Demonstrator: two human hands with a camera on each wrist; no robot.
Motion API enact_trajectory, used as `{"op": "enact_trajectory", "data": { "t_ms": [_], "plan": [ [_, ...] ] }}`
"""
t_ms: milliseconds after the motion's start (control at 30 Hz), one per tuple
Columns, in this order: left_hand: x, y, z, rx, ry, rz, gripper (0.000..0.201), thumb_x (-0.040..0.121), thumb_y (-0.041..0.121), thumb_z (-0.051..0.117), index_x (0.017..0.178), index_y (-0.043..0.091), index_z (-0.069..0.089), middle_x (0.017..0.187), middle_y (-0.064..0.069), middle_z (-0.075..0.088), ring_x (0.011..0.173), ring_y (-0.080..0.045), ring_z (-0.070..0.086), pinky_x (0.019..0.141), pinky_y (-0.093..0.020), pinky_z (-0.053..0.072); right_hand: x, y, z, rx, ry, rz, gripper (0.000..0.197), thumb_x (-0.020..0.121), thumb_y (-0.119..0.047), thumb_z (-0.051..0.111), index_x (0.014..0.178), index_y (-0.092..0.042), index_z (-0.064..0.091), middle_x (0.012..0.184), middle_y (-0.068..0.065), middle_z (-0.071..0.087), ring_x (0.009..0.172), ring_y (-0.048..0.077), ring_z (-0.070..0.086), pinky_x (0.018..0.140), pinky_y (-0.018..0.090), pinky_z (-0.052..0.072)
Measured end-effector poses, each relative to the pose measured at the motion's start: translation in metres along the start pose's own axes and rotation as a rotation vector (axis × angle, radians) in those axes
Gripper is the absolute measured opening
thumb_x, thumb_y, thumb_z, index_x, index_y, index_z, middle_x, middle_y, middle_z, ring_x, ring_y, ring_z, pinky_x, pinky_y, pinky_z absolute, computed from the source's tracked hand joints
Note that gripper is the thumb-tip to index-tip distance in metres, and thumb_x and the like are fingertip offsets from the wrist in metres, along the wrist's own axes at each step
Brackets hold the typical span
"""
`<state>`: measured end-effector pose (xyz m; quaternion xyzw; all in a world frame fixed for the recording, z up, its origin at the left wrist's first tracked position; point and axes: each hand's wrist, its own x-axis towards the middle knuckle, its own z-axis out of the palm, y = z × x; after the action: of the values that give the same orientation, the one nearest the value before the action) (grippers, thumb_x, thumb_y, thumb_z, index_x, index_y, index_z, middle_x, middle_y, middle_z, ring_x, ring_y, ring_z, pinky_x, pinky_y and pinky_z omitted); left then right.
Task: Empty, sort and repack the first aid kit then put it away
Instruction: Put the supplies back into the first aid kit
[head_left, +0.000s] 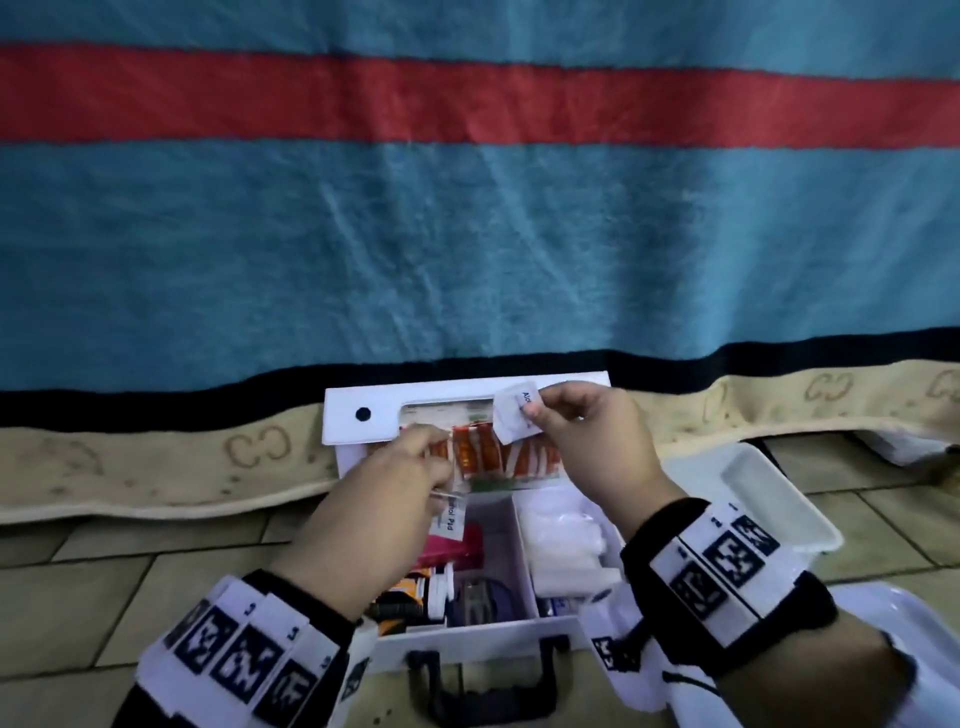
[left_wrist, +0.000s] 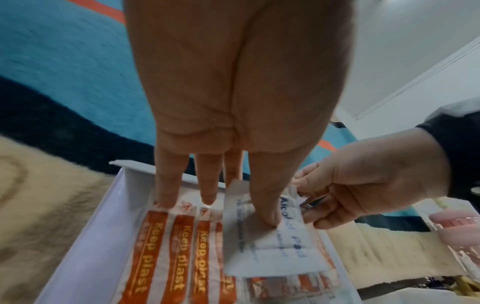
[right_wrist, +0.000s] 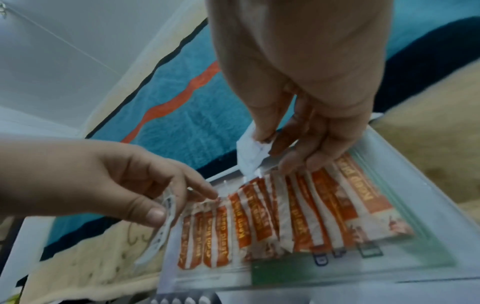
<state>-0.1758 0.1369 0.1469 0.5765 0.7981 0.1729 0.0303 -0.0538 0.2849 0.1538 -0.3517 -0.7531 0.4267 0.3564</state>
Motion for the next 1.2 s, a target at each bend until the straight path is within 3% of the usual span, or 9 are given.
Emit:
{"op": "enact_trajectory", "data": {
  "t_ms": [67,133,233,333,533,667,767,900,1200],
  "plan": [
    [-0.001,0.000,0.000,-0.021,-0.011,0.008,0.033,0.088,0.006,0.057,0.074,0.035,0.046,0.136,0.019,0.035,0.068,0.010,0.045,0.065,-0.003,0.035,-0.001,-0.001,0.005,0.035,0.048,-0.019,0.016,0.083,-0.017,0.070,0.069,-0.025,0.069,0.061,-0.010,0.065,0.059,0.005,0.066,0.052,0.014,0.045],
    [-0.001,0.001,-0.002,-0.049,-0.022,0.023,0.032,0.089,0.007,0.058,0.075,0.035,0.048,0.132,0.019,0.036,0.064,0.012,0.043,0.070,0.002,0.035,-0.001,-0.005,0.009,0.051,0.061,-0.076,0.011,0.081,-0.016,0.072,0.073,-0.024,0.072,0.069,-0.007,0.070,0.069,0.014,0.069,0.064,0.026,0.054],
    [0.000,0.002,-0.005,-0.050,-0.046,0.032,0.027,0.090,0.009,0.057,0.075,0.031,0.052,0.126,0.019,0.036,0.068,0.009,0.046,0.075,0.003,0.032,-0.004,-0.004,0.013,-0.122,0.020,-0.227,0.007,0.081,-0.017,0.071,0.086,-0.017,0.077,0.084,-0.004,0.074,0.078,0.011,0.068,0.076,0.023,0.053],
    [0.000,0.001,-0.007,-0.044,-0.070,0.024,0.018,0.091,0.016,0.056,0.078,0.029,0.057,0.123,0.019,0.035,0.082,0.000,0.049,0.066,-0.008,0.037,-0.006,-0.003,0.013,-0.402,-0.035,-0.405,0.010,0.084,-0.022,0.068,0.090,-0.022,0.076,0.091,-0.003,0.074,0.084,0.016,0.067,0.075,0.027,0.053],
    [-0.002,-0.001,-0.009,-0.009,-0.087,0.018,0.009,0.092,0.026,0.056,0.085,0.025,0.062,0.122,0.021,0.035,0.095,-0.005,0.048,0.086,-0.023,0.026,0.000,-0.016,0.013,-0.955,-0.326,-0.613,0.023,0.079,-0.007,0.061,0.090,-0.024,0.072,0.087,-0.003,0.066,0.096,0.021,0.053,0.077,0.033,0.045],
    [-0.002,-0.002,-0.008,-0.040,-0.070,0.023,0.008,0.091,0.025,0.057,0.086,0.025,0.063,0.119,0.022,0.037,0.098,-0.005,0.049,0.086,-0.020,0.030,0.004,-0.035,0.014,-1.140,-0.469,-0.581,0.021,0.085,-0.006,0.050,0.095,-0.015,0.067,0.094,0.004,0.064,0.097,0.025,0.053,0.073,0.029,0.029],
    [-0.002,-0.001,-0.007,-0.077,-0.045,0.024,0.004,0.088,0.024,0.061,0.085,0.024,0.064,0.109,0.020,0.041,0.096,-0.006,0.049,0.083,-0.019,0.037,0.002,-0.049,0.021,-1.205,-0.540,-0.507,0.014,0.090,-0.010,0.047,0.088,-0.016,0.060,0.089,0.009,0.060,0.087,0.029,0.059,0.067,0.032,0.034],
    [-0.002,0.001,-0.009,-0.107,-0.021,0.040,0.003,0.087,0.023,0.063,0.084,0.022,0.064,0.106,0.016,0.045,0.094,-0.006,0.052,0.085,-0.023,0.040,0.005,-0.056,0.027,-1.216,-0.563,-0.417,0.021,0.093,-0.018,0.049,0.104,-0.011,0.064,0.110,0.010,0.063,0.103,0.032,0.061,0.071,0.032,0.037],
    [0.000,0.006,-0.004,-0.165,0.050,-0.045,0.005,0.090,0.027,0.059,0.090,0.022,0.061,0.112,0.015,0.045,0.102,-0.007,0.050,0.086,-0.019,0.035,0.003,-0.039,0.027,-1.144,-0.475,-0.561,0.024,0.087,-0.009,0.048,0.105,-0.012,0.064,0.107,0.008,0.063,0.104,0.029,0.060,0.077,0.034,0.041]
  ]
}}
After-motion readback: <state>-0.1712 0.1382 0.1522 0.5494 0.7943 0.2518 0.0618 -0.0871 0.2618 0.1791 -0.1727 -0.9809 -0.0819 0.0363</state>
